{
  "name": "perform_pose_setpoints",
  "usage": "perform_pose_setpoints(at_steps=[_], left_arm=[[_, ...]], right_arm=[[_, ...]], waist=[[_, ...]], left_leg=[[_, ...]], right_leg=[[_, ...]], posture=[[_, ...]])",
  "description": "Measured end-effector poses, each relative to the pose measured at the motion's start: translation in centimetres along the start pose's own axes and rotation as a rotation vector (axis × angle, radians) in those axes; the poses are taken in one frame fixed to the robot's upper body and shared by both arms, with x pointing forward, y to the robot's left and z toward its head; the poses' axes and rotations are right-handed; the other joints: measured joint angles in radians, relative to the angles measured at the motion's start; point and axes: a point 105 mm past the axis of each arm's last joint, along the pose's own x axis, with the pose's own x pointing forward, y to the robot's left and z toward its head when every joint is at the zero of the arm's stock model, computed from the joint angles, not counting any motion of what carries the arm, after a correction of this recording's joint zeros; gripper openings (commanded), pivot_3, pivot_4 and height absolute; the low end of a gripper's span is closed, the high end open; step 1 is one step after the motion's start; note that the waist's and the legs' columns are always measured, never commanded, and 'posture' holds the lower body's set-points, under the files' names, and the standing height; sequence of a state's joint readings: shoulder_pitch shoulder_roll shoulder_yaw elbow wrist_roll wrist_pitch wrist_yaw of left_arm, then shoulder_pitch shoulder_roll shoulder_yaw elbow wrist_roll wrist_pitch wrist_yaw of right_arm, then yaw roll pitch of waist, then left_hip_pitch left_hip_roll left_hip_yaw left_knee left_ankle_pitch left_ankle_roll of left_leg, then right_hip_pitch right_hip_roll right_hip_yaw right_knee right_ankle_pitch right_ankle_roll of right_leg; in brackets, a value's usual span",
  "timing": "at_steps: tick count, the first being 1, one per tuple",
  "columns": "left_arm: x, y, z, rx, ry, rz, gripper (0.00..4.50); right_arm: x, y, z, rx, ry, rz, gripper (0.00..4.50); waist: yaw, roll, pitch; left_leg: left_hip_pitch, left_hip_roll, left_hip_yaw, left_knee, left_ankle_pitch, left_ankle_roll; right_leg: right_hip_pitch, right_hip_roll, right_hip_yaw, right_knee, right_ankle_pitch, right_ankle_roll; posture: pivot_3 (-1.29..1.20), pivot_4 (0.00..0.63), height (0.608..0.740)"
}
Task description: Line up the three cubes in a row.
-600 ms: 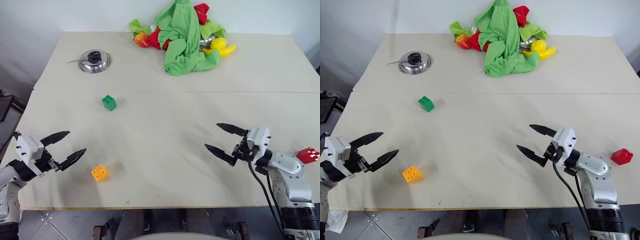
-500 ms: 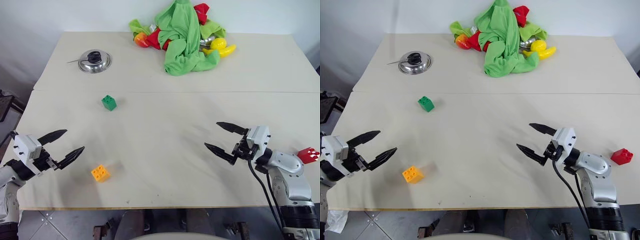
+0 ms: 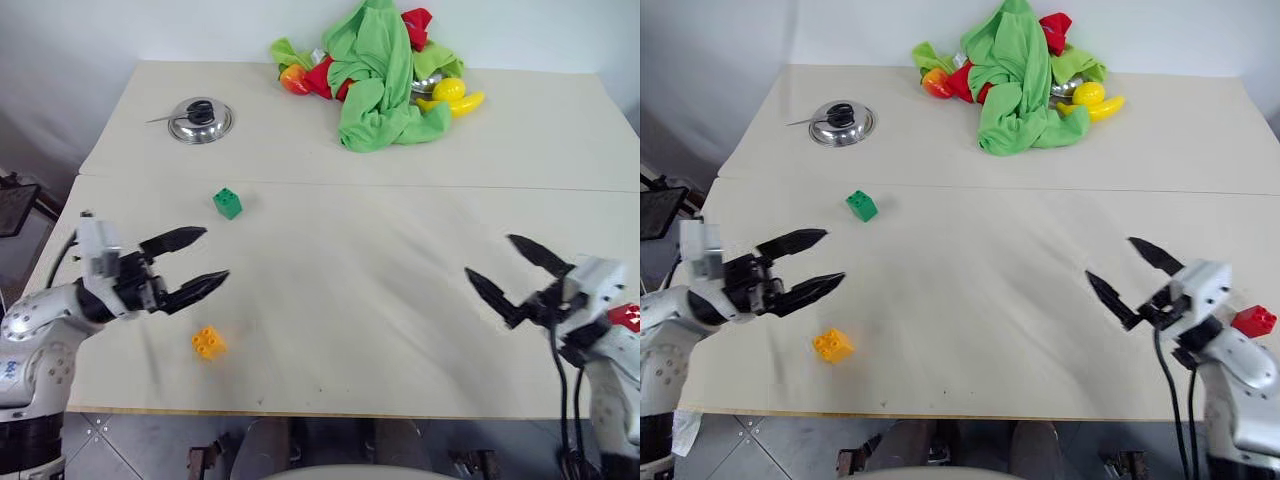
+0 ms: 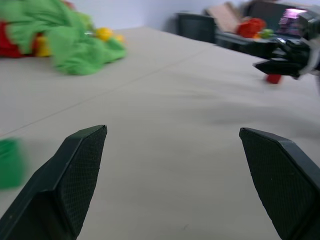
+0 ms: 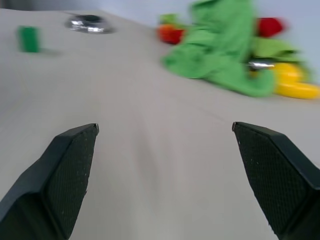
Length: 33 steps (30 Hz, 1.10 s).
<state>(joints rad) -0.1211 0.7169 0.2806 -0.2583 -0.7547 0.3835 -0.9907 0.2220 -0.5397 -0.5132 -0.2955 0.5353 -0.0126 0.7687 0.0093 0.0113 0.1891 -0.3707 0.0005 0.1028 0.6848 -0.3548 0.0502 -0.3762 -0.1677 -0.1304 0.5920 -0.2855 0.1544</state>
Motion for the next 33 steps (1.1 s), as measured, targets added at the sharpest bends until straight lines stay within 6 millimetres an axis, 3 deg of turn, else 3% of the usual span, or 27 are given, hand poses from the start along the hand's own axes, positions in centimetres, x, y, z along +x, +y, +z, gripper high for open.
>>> perform_pose_setpoints(at_steps=[6,11,16,19,24,29,33], left_arm=[[3.6,-2.2,-1.0,0.017,0.065,-0.189,4.5],[5.3,-2.9,-0.6,0.014,0.021,-0.245,4.5],[5.5,-2.9,-0.6,-0.004,0.015,-0.248,4.5],[5.7,-3.2,-0.5,-0.02,-0.003,-0.248,4.5],[5.4,-3.7,-0.9,-0.037,0.005,-0.236,4.5],[5.2,-3.7,-1.1,-0.041,0.011,-0.223,4.5],[5.2,-4.0,-1.2,-0.037,0.014,-0.225,4.5]], right_arm=[[-7.7,-3.3,0.4,0.0,0.073,-0.387,4.5],[-14.5,-4.1,-1.2,0.038,0.214,-0.626,4.5],[-18.2,-4.6,-1.5,0.046,0.308,-0.776,4.5],[-17.9,-4.5,-1.5,0.074,0.372,-0.744,4.5],[-14.1,-6.6,-0.8,0.156,0.46,-0.653,4.5],[-11.0,-8.6,-1.2,0.3,0.54,-0.694,4.5],[-10.3,-10.3,-2.0,0.359,0.626,-0.791,4.5]], waist=[[0.001,0.0,0.0],[-0.005,0.002,-0.002],[-0.016,0.005,-0.003],[-0.014,0.006,-0.004],[-0.014,0.006,-0.004],[0.001,0.006,-0.004],[0.016,0.006,-0.004]], left_leg=[[0.001,0.001,0.003,0.0,0.0,0.0],[0.002,0.002,0.003,0.0,0.0,-0.001],[0.003,0.003,0.005,-0.001,-0.001,-0.001],[0.004,0.003,0.005,-0.001,-0.001,-0.001],[0.004,0.004,0.006,-0.001,-0.001,-0.001],[0.001,0.003,0.003,-0.001,0.0,0.0],[0.0,0.002,0.003,-0.001,0.0,0.0]], right_leg=[[0.0,0.002,0.002,0.0,0.0,0.0],[0.0,0.003,0.004,-0.001,0.0,0.0],[-0.001,0.003,0.006,0.0,0.0,0.0],[-0.001,0.002,0.008,0.0,0.0,0.0],[-0.001,0.002,0.012,0.0,0.0,-0.001],[-0.002,0.001,0.014,0.0,-0.001,-0.003],[-0.002,0.001,0.008,-0.001,-0.001,-0.003]], posture=[[0.0,0.15,0.74],[0.0,0.15,0.74],[0.0,0.15,0.74],[0.0,0.15,0.74],[0.0,0.15,0.74],[0.0,0.15,0.74],[0.0,0.15,0.74]])
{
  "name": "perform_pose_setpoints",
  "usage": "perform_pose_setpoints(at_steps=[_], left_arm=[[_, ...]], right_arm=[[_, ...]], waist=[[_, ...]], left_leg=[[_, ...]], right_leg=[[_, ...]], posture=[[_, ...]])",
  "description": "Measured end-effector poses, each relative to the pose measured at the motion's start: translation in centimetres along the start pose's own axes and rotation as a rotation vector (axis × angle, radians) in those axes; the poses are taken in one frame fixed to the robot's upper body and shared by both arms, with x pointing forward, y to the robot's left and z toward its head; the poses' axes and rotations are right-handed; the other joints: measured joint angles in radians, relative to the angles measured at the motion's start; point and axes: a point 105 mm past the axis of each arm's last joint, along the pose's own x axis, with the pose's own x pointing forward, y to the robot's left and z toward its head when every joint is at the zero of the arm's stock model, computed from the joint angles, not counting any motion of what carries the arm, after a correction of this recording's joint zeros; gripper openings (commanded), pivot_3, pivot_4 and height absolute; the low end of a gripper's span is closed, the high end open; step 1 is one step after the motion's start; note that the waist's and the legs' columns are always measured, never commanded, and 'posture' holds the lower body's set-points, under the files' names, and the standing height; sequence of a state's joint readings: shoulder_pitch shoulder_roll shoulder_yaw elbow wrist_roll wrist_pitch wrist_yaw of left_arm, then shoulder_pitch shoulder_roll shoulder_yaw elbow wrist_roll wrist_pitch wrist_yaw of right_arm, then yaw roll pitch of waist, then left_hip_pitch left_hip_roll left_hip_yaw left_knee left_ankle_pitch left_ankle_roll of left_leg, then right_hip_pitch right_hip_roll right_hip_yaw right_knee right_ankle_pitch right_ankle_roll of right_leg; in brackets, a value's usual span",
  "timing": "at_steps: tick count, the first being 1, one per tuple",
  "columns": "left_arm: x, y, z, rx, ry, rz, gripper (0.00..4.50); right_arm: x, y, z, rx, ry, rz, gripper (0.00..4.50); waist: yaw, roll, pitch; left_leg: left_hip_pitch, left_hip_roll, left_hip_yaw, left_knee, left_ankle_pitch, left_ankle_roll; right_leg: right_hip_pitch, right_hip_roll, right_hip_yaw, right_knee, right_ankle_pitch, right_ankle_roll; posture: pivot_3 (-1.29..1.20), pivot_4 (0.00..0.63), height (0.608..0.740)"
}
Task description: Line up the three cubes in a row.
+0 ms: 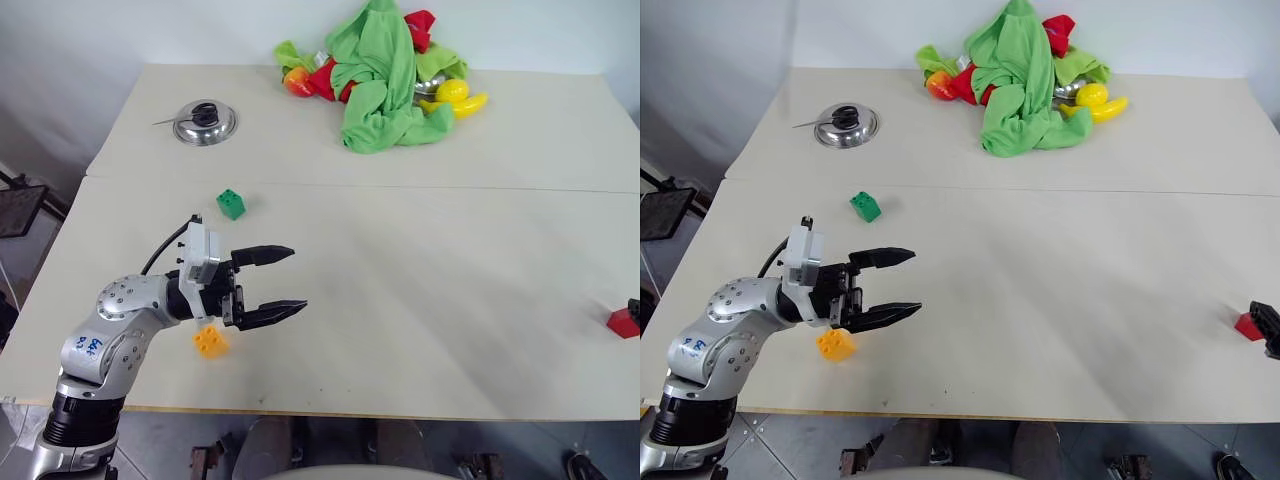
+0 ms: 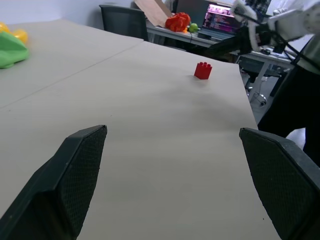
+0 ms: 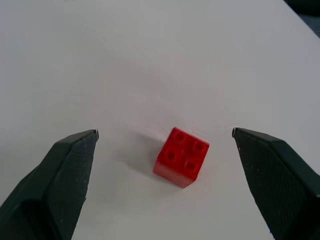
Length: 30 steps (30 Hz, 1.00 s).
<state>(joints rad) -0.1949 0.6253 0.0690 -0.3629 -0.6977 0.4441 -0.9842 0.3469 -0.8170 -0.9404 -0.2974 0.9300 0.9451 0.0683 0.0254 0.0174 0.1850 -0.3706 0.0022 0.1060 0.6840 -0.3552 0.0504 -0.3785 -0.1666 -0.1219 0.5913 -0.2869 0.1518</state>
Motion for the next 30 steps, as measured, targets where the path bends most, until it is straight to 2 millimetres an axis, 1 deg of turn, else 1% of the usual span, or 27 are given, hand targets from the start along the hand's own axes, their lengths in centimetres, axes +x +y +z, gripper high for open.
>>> perform_pose_setpoints(at_steps=[2,6,9,12,15,16,18,20,22,23,24,26,28,29,30], left_arm=[[0.0,0.0,-0.2,0.004,0.008,0.003,4.5],[0.0,0.0,-0.1,0.03,0.018,0.008,4.5],[0.0,0.0,0.0,0.038,0.02,0.012,4.5],[0.0,0.0,0.0,0.046,0.019,0.018,4.5],[-0.1,0.1,0.1,0.054,0.015,0.022,4.5],[-0.1,0.1,0.1,0.057,0.014,0.024,4.5],[-0.3,0.1,0.1,0.06,0.014,0.03,4.5],[-0.6,0.1,0.0,0.06,0.013,0.039,4.5],[-1.2,0.4,-0.2,0.055,0.011,0.059,4.5],[-1.6,0.7,-0.5,0.048,0.016,0.075,4.5],[-1.9,0.9,-0.8,0.043,0.018,0.084,4.5],[-2.5,1.3,-1.3,0.031,0.02,0.101,4.5],[-3.3,1.6,-1.7,0.027,0.028,0.118,4.5],[-3.8,1.7,-2.1,0.029,0.037,0.125,4.5],[-4.2,1.8,-2.4,0.031,0.044,0.126,4.5]], right_arm=[[1.0,-0.1,-0.5,0.034,0.058,-0.026,4.5],[2.5,-0.4,-2.0,0.057,0.166,-0.085,4.5],[3.1,-0.2,-2.2,0.061,0.196,-0.098,3.92],[3.4,0.1,-2.4,0.065,0.211,-0.097,2.92],[3.8,0.8,-2.6,0.07,0.217,-0.079,1.84],[3.9,1.1,-2.6,0.069,0.219,-0.069,1.54],[4.0,2.1,-2.3,0.074,0.228,-0.02,1.47],[4.0,3.8,-2.0,0.024,0.244,0.084,1.47],[3.6,6.2,-1.2,-0.107,0.239,0.233,1.47],[3.2,8.1,-0.4,-0.214,0.204,0.365,1.47],[2.9,9.7,0.2,-0.293,0.165,0.469,1.47],[1.4,13.7,0.8,-0.503,0.066,0.781,1.47],[0.1,16.5,0.1,-0.698,0.005,1.04,1.47],[0.3,17.3,-0.3,-0.783,-0.012,1.126,1.47],[0.9,17.7,-0.9,-0.881,-0.007,1.185,1.47]], waist=[[0.001,0.0,0.0],[0.0,0.0,0.0],[-0.002,0.0,0.0],[-0.002,0.0,0.0],[-0.002,0.0,0.0],[-0.003,0.0,0.0],[-0.003,0.0,0.0],[-0.004,0.001,0.0],[-0.006,0.001,0.0],[-0.008,0.001,0.0],[-0.009,0.001,0.0],[-0.011,0.0,0.0],[-0.014,-0.002,0.001],[-0.018,-0.004,0.001],[-0.023,-0.005,0.001]], left_leg=[[-0.001,-0.001,0.0,0.0,0.0,0.0],[-0.001,-0.001,0.001,0.0,0.0,0.001],[0.0,-0.001,0.001,0.0,0.001,0.001],[0.0,0.0,0.002,0.0,0.001,0.001],[0.0,0.0,0.002,0.0,0.001,0.001],[0.0,0.0,0.002,0.0,0.001,0.001],[0.0,0.0,0.002,0.0,0.001,0.001],[0.0,0.0,0.002,0.0,0.001,0.001],[0.0,0.0,0.002,0.0,0.001,0.001],[0.0,0.0,0.003,0.0,0.001,0.001],[0.0,0.0,0.003,0.0,0.001,0.001],[0.001,-0.002,0.002,0.0,0.0,0.0],[0.001,-0.002,0.002,0.0,0.0,0.0],[0.001,-0.002,0.003,0.0,0.0,0.0],[0.001,-0.002,0.002,0.001,0.0,0.0]], right_leg=[[0.0,0.0,-0.004,0.0,0.0,0.0],[0.0,0.0,-0.004,0.0,0.0,0.001],[0.0,0.0,-0.004,0.0,0.001,0.001],[0.0,0.001,-0.004,0.0,0.001,0.002],[0.0,0.001,-0.004,0.0,0.001,0.002],[0.0,0.001,-0.004,0.0,0.001,0.002],[0.0,0.002,-0.004,-0.001,0.001,0.002],[0.0,0.002,-0.003,-0.001,0.001,0.002],[0.0,0.002,-0.003,-0.001,0.001,0.002],[0.0,0.002,-0.003,-0.001,0.001,0.002],[0.0,0.003,-0.003,-0.001,0.001,0.002],[0.0,0.004,-0.004,-0.002,0.001,0.003],[0.001,0.004,-0.004,-0.002,0.001,0.003],[0.001,0.004,-0.004,-0.002,0.001,0.003],[0.001,0.003,-0.004,-0.002,0.002,0.004]], posture=[[0.0,0.15,0.74],[0.0,0.15,0.74],[0.0,0.15,0.74],[0.0,0.15,0.74],[0.0,0.15,0.74],[0.0,0.15,0.74],[0.0,0.15,0.74],[0.0,0.15,0.74],[0.0,0.15,0.74],[0.0,0.15,0.74],[0.0,0.15,0.74],[0.0,0.15,0.74],[0.0,0.15,0.74],[0.0,0.15,0.74],[0.0,0.15,0.74]])
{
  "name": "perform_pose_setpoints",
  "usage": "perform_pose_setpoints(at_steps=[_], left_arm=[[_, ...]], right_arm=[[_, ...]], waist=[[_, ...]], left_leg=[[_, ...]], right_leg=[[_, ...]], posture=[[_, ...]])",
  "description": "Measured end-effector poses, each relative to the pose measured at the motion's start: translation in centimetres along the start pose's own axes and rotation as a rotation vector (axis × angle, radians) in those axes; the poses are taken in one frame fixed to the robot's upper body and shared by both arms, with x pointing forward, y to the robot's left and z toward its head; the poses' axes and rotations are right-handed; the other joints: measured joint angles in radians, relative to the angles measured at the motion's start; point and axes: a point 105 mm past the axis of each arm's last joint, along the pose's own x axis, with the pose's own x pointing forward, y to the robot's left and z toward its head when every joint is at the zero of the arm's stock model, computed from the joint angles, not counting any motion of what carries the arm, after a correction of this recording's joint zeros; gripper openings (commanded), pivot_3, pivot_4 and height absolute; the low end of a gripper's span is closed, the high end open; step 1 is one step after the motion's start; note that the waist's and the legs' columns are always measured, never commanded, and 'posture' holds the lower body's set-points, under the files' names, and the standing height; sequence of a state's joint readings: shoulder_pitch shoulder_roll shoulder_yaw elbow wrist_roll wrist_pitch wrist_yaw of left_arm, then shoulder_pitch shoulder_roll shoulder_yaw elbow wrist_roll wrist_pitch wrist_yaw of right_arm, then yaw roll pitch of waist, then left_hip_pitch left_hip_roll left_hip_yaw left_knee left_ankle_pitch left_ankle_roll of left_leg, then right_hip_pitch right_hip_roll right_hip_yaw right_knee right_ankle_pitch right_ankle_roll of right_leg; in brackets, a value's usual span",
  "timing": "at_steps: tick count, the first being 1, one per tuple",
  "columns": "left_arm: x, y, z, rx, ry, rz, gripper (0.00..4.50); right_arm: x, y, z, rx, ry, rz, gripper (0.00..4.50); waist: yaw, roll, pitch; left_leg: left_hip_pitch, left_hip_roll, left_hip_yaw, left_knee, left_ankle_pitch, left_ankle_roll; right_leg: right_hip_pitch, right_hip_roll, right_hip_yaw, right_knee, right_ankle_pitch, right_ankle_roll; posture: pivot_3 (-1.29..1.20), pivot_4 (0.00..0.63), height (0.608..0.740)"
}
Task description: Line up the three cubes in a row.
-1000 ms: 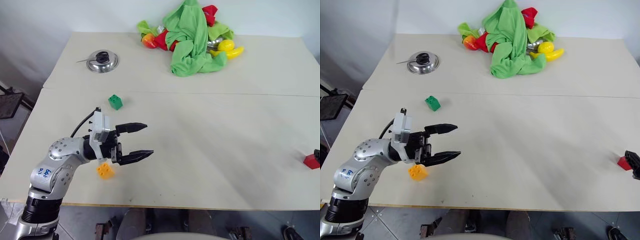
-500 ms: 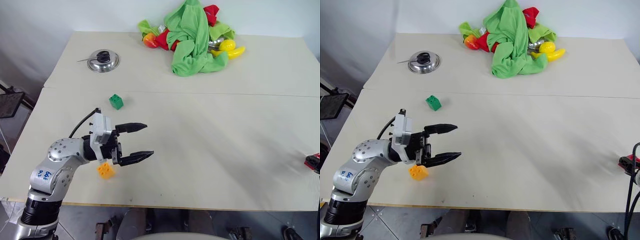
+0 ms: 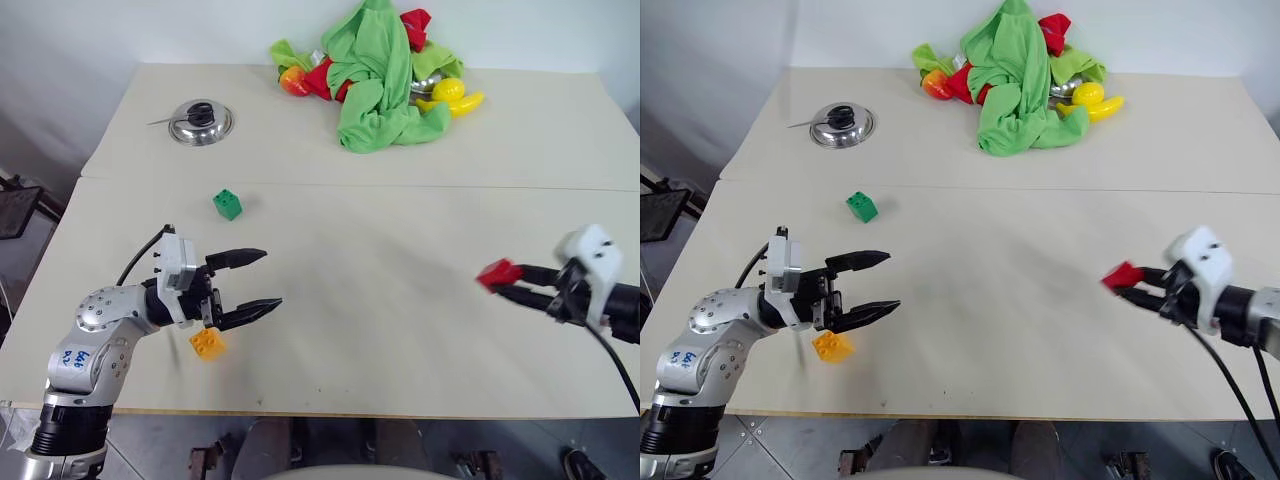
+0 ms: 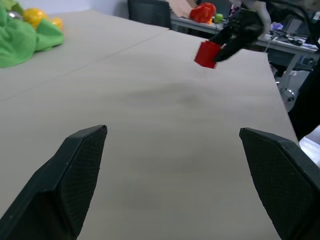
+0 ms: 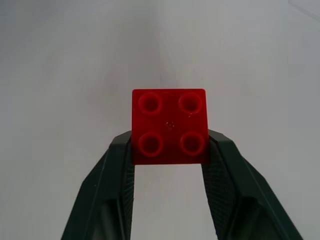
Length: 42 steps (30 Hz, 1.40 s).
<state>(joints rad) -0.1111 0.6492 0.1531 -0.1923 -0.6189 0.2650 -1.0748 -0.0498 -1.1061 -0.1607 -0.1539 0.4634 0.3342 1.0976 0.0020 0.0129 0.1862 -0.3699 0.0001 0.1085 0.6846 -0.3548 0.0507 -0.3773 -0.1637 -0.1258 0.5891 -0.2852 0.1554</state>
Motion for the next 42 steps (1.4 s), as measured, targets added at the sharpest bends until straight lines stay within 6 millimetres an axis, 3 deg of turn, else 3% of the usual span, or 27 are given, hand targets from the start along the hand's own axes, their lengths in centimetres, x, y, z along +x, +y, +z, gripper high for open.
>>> perform_pose_setpoints(at_steps=[3,7,16,25,29,34,39,42], left_arm=[[-0.8,0.1,-0.6,0.008,0.022,-0.004,4.5],[-1.1,0.5,-0.3,0.041,0.03,-0.007,4.5],[-1.5,0.5,-0.1,0.066,0.032,0.003,4.5],[-2.0,0.9,0.0,0.066,0.03,0.055,4.5],[-3.5,1.3,-0.4,0.03,0.037,0.139,4.5],[-7.5,2.5,-1.7,-0.013,0.009,0.393,4.5],[-11.3,3.5,-2.5,-0.035,-0.048,0.648,4.5],[-13.5,3.8,-2.6,-0.041,-0.075,0.775,4.5]], right_arm=[[1.8,-1.1,-0.7,-0.112,0.027,0.128,1.47],[4.4,-2.2,0.8,-0.215,-0.059,0.258,1.47],[5.0,-4.1,0.2,-0.287,-0.025,0.329,1.47],[4.9,-4.6,1.5,-0.318,-0.093,0.312,4.44],[3.3,-4.2,2.3,-0.278,-0.232,0.26,4.47],[0.3,-1.9,2.8,-0.125,-0.493,0.177,4.47],[-0.1,0.9,2.8,0.032,-0.732,0.015,4.47],[-0.3,1.7,1.7,0.099,-0.754,-0.116,4.47]], waist=[[-0.007,-0.002,0.001],[-0.011,-0.002,0.002],[-0.007,-0.002,0.003],[-0.012,-0.002,0.003],[-0.006,-0.002,0.003],[-0.001,-0.002,0.003],[-0.001,-0.003,0.002],[-0.003,-0.002,0.002]], left_leg=[[0.0,0.001,0.0,0.001,0.0,0.001],[-0.001,0.004,-0.002,0.001,0.001,0.0],[-0.002,0.002,-0.006,0.002,0.001,0.0],[-0.002,0.003,-0.006,0.004,0.001,0.0],[-0.003,0.003,-0.007,0.004,0.001,0.0],[-0.004,0.002,-0.009,0.004,0.0,0.0],[-0.002,0.003,-0.008,0.004,0.0,-0.001],[-0.001,0.002,-0.006,0.004,0.0,-0.001]], right_leg=[[0.0,-0.001,0.0,0.0,0.0,0.001],[0.0,-0.001,-0.003,0.0,0.0,0.0],[0.002,-0.003,-0.006,0.001,0.0,0.0],[0.002,-0.003,-0.006,0.001,0.0,0.0],[0.002,-0.003,-0.007,0.001,0.0,0.0],[0.003,-0.003,-0.008,0.001,0.0,0.0],[0.003,-0.003,-0.007,0.002,0.0,0.0],[0.002,-0.004,-0.005,0.003,0.0,0.0]], posture=[[0.0,0.15,0.74],[0.0,0.15,0.74],[0.0,0.15,0.74],[0.0,0.15,0.74],[0.0,0.15,0.74],[0.0,0.15,0.74],[0.0,0.15,0.74],[0.0,0.15,0.74]])
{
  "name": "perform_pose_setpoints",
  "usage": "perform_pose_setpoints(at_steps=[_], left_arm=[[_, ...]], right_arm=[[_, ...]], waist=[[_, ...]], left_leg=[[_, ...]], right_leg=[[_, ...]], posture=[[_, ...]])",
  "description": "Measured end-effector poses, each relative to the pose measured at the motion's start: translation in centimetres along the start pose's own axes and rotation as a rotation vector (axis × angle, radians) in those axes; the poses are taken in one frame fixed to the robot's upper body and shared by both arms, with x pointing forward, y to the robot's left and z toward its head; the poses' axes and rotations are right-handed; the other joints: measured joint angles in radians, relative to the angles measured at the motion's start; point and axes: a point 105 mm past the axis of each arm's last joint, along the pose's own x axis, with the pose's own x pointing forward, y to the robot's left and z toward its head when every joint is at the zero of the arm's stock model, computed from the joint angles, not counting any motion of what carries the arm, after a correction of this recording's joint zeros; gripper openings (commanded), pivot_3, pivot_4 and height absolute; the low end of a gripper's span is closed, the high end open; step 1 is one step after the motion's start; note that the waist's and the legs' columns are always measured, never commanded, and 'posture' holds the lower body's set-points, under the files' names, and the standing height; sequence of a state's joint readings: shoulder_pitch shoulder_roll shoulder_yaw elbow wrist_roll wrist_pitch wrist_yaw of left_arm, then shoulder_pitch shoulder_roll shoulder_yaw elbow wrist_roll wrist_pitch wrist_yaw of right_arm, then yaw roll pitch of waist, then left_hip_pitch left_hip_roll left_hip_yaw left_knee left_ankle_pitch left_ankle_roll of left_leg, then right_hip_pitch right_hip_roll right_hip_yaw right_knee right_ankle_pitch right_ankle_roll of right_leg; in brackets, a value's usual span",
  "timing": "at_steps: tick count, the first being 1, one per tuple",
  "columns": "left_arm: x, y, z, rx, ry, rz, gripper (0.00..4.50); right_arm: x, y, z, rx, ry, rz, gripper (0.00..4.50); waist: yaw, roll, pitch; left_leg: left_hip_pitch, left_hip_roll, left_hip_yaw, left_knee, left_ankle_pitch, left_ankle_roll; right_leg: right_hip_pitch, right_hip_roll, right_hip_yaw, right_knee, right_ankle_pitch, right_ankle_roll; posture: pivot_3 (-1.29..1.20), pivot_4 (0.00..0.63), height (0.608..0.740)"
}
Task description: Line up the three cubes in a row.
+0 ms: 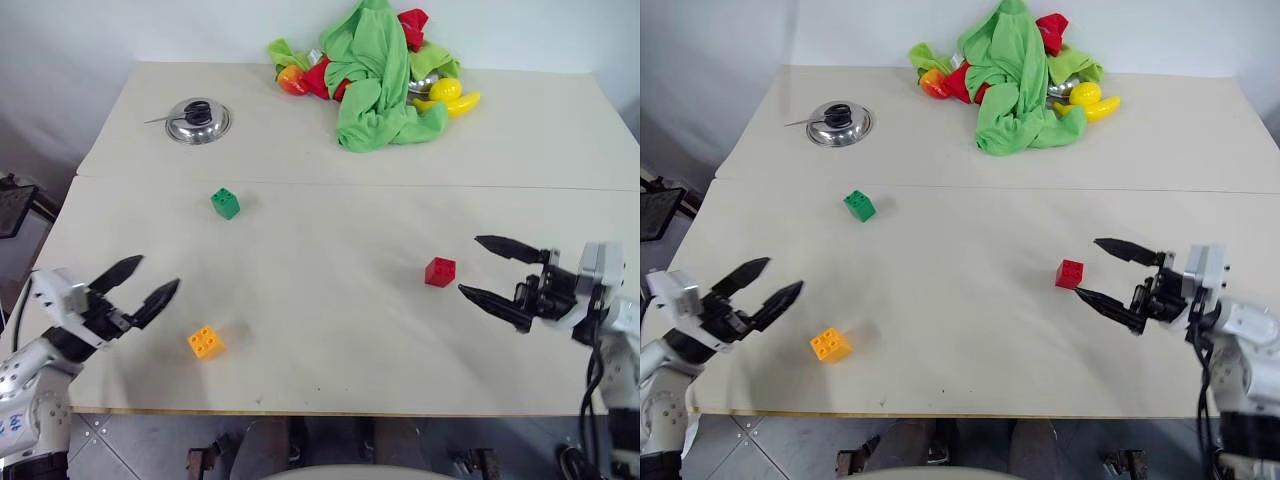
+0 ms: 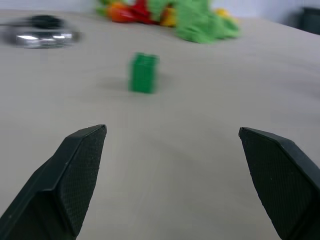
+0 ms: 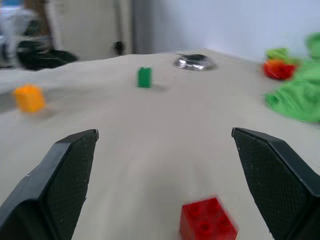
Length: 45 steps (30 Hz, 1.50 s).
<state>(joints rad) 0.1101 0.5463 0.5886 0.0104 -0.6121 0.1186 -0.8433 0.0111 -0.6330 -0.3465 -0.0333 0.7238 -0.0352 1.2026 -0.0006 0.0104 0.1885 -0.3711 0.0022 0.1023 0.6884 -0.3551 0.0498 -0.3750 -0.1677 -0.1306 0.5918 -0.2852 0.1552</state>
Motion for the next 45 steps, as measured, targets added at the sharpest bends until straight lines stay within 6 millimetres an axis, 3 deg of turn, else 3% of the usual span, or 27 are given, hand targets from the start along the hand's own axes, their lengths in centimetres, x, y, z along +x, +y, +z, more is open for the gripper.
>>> perform_pose_setpoints(at_steps=[6,14,16,21,26,30,37,40,45], left_arm=[[-2.1,0.8,-2.0,-0.046,-0.023,0.145,4.5],[-1.6,0.2,-2.4,-0.019,-0.008,0.125,4.5],[0.2,-0.1,-2.0,-0.002,-0.021,0.088,4.5],[7.2,-1.2,1.5,0.065,-0.073,-0.088,4.5],[12.5,-0.3,0.2,0.064,0.034,-0.093,4.5],[14.7,0.1,-0.4,0.06,0.051,-0.09,4.5],[16.9,-0.3,-1.9,0.064,0.11,-0.138,4.5],[17.5,-0.3,-2.4,0.069,0.127,-0.136,3.94],[18.0,-0.4,-2.4,0.072,0.118,-0.135,2.41]], right_arm=[[-3.7,-0.2,-1.9,-0.127,0.028,-0.239,4.47],[-4.4,-0.7,-1.9,-0.206,0.051,-0.258,4.47],[-4.2,-0.9,-1.6,-0.216,0.054,-0.237,4.47],[-3.2,-0.8,-1.2,-0.2,0.046,-0.165,4.47],[-2.2,-0.4,-1.6,-0.169,0.051,-0.091,4.47],[-1.9,-0.7,-1.5,-0.174,0.044,-0.087,4.47],[-1.8,-0.8,-1.8,-0.167,0.047,-0.113,4.47],[-1.8,-0.5,-2.3,-0.147,0.045,-0.126,4.5],[-2.0,-0.2,-2.6,-0.138,0.053,-0.145,4.5]], waist=[[-0.002,-0.001,-0.001],[-0.003,-0.001,-0.001],[0.002,-0.001,-0.001],[0.015,-0.001,-0.002],[0.009,0.0,-0.002],[-0.001,0.0,-0.002],[-0.001,-0.001,-0.002],[0.0,-0.002,-0.001],[0.001,-0.002,-0.001]], left_leg=[[0.001,0.0,0.002,-0.001,0.0,0.0],[0.002,0.001,0.002,-0.001,0.0,0.0],[0.002,0.001,0.001,-0.001,0.0,0.001],[0.002,-0.001,0.002,-0.001,0.0,0.001],[0.001,-0.002,0.002,-0.001,0.0,0.001],[0.001,-0.003,0.003,-0.001,0.0,0.001],[0.001,-0.004,0.003,-0.001,0.001,0.002],[0.001,-0.004,0.003,-0.001,0.001,0.002],[0.0,-0.004,0.002,-0.001,0.001,0.002]], right_leg=[[0.0,0.0,0.001,0.0,0.0,0.0],[-0.001,0.0,0.003,0.0,0.0,0.0],[0.0,0.0,0.002,0.001,0.0,0.0],[0.0,0.0,0.002,0.002,0.0,-0.001],[-0.001,0.001,0.0,0.002,0.0,0.0],[-0.001,0.001,-0.001,0.001,0.0,0.0],[-0.001,0.001,-0.001,0.001,0.0,0.0],[-0.001,0.001,-0.001,0.001,0.0,0.0],[-0.001,0.001,-0.001,0.001,0.0,0.0]], posture=[[0.0,0.15,0.74],[0.0,0.15,0.74],[0.0,0.15,0.74],[0.0,0.15,0.74],[0.0,0.15,0.74],[0.0,0.15,0.74],[0.0,0.15,0.74],[0.0,0.15,0.74],[0.0,0.15,0.74]])
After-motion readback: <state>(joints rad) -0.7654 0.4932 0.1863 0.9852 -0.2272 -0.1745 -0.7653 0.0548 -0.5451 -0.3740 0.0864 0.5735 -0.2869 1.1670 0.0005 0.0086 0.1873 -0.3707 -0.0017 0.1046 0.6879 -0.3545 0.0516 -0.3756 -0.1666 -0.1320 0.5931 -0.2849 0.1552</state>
